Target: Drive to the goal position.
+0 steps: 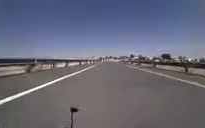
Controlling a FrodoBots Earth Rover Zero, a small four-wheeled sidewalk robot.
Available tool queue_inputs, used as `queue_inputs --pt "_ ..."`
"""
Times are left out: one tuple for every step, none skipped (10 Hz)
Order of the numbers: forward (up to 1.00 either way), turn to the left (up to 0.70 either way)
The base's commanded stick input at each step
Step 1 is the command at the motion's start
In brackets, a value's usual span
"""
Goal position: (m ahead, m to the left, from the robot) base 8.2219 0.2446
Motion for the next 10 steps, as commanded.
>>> queue_inputs --pt "0.7 -0.27" --pt "0.7 -0.26" --pt "0.7 -0.13" --pt "0.7 -0.01" --pt "0.7 0.0" --pt "0.7 0.0" --pt "0.7 0.0" --pt "0.7 0.0" --pt "0.7 0.0" --pt "0.7 0.0"
